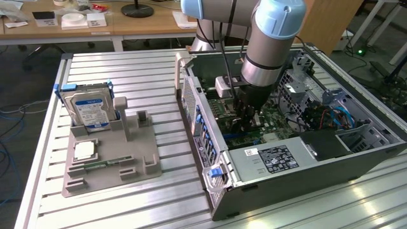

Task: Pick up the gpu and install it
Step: 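Insert the gpu into the slot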

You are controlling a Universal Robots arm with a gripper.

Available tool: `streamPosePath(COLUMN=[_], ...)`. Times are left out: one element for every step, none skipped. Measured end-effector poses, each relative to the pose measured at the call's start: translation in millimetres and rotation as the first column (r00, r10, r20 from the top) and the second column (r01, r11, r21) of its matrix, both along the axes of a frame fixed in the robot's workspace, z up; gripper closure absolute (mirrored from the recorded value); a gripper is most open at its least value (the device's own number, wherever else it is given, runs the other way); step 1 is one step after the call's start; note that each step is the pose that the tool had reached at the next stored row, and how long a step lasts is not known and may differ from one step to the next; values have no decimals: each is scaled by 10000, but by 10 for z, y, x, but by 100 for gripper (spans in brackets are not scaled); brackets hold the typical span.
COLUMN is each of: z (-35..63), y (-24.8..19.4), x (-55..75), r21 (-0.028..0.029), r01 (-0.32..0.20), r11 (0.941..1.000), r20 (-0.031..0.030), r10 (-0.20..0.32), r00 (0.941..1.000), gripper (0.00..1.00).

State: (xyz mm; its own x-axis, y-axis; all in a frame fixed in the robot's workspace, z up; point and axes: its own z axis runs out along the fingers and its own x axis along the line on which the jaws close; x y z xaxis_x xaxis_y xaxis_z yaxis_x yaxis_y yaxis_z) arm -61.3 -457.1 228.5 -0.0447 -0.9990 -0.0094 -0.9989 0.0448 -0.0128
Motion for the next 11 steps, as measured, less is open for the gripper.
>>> streamPosePath(z=[-1, -1, -1, -1, -1, -1, -2, -6, -11, -17, -21], y=[0, 0, 0, 0, 0, 0, 0, -1, -1, 0, 0], x=[-3, -5, -5, -6, -6, -6, -6, -6, -6, -6, -6], r21=[-1, 0, -1, -1, -1, -1, -1, 1, 0, 0, -1], r01=[1, 4, 3, 5, 5, 5, 6, 5, 5, 5, 5], r11=[10000, 10000, 10000, 10000, 10000, 10000, 10000, 10000, 10000, 10000, 10000], r20=[1, 1, 0, -1, 0, -1, 0, 0, 0, 0, 0], r10=[-1, -4, -3, -5, -5, -5, -6, -5, -5, -5, -5], r00=[10000, 10000, 10000, 10000, 10000, 10000, 10000, 10000, 10000, 10000, 10000], gripper=[72, 72, 72, 72, 72, 72, 72, 72, 72, 72, 72])
